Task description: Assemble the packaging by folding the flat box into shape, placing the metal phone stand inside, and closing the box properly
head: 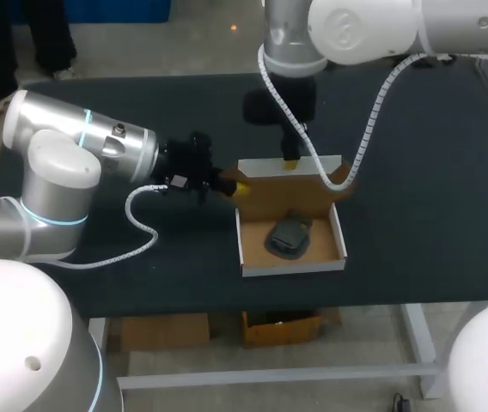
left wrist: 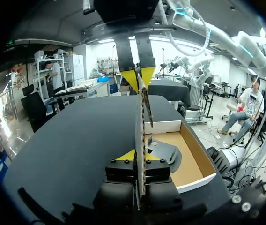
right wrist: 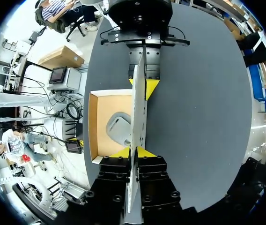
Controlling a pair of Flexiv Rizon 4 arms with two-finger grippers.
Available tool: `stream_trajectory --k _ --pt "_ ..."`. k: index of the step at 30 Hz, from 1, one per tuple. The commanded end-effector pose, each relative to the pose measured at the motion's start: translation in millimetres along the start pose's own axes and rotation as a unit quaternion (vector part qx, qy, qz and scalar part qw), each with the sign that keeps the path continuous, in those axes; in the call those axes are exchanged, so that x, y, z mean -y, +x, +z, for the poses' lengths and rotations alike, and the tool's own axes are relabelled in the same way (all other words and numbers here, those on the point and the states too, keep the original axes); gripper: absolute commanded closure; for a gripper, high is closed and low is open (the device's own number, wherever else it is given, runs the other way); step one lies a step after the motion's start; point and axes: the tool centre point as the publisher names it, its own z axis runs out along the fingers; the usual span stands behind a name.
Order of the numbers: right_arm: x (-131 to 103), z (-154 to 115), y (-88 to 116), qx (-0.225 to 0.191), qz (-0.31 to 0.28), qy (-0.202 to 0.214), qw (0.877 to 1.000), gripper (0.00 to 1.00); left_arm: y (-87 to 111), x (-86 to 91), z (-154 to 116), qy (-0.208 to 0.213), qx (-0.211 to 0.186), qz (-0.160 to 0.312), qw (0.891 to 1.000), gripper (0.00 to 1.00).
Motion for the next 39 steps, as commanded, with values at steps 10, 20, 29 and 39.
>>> stream_trajectory --k 10,20,29,39 --pt "-0.8 -1.0 3.0 0.0 0.005 -0.002 1.0 0.6 0.2 -0.2 1.8 0.002 0.001 0.0 1.0 1.0" --pt "14.3 -20.2 7.0 0.013 0.027 -0.04 0.999 0.0 0.2 -0.2 1.8 0.002 0.001 0.0 1.0 1.0" --pt "25.4 -40.0 4.5 0.023 0.088 -0.08 0.993 0.0 0.2 -0.2 1.8 0.002 0.001 0.0 1.0 1.0" --pt "37.0 -64.4 4.3 0.044 0.158 -0.101 0.981 0.0 0.2 -0.2 1.8 0.002 0.001 0.0 1.0 1.0"
